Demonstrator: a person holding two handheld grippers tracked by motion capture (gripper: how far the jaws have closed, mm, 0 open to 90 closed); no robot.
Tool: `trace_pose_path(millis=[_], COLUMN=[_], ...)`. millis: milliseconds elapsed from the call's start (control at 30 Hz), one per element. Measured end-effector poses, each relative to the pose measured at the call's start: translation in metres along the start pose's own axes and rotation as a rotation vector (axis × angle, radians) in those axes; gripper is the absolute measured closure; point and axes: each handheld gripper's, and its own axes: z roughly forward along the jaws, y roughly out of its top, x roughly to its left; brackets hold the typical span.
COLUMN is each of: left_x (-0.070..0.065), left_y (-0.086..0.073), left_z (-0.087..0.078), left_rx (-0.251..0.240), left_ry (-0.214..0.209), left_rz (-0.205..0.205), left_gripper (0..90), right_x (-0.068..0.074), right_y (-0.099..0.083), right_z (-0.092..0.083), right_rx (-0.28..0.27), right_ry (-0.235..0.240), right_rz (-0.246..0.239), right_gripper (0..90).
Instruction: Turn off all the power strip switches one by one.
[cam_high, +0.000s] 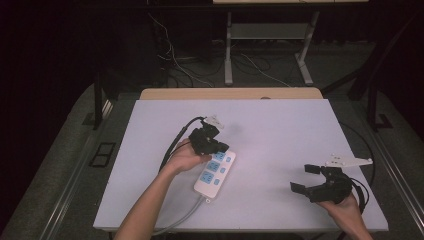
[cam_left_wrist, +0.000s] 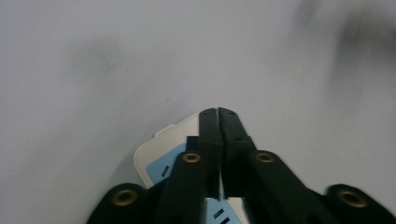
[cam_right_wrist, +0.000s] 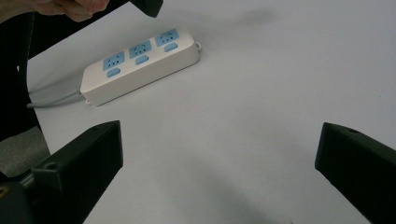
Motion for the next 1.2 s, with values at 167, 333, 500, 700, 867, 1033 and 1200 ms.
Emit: trace_pose_path(millis=[167,333,500,700,867,1033,1200], left_x=[-0.003,-0.005,-0.010,-0.009,-0.010,-0.010,-0.014], left_y=[-0.003,-0.009,-0.016,-0.033,-0.051,-0.068,-0.088], left_z=[-0.014,-0.030,-0.040,-0.057,-0.072,-0.082,-0.091], left_rx=[-0.038,-0.070,-0.052,-0.085,-0.124,-0.166,-0.223], left_ry=[0.013,0.007,0.060,0.090,0.102,0.111,0.114], left_rz=[0.002,-0.013,-0.035,-0.076,-0.106,-0.134,-0.169], left_gripper=[68.0,35.2,1.0,0.0,0.0,0.0,0.0], right_x=[0.000,0.001,0.001,0.002,0.002,0.003,0.003], right_y=[0.000,0.000,0.000,0.000,0.001,0.001,0.000], right_z=[0.000,0.000,0.000,-0.001,0.000,0.001,0.001], right_rx=[-0.001,-0.001,-0.002,-0.008,-0.003,-0.002,0.001], right_ry=[0.000,0.000,-0.001,-0.001,0.000,0.002,0.004], right_rz=[0.000,0.001,0.003,-0.002,-0.002,-0.003,-0.003], right_gripper=[0.8,0.8,0.8,0.8,0.8,0.8,0.8])
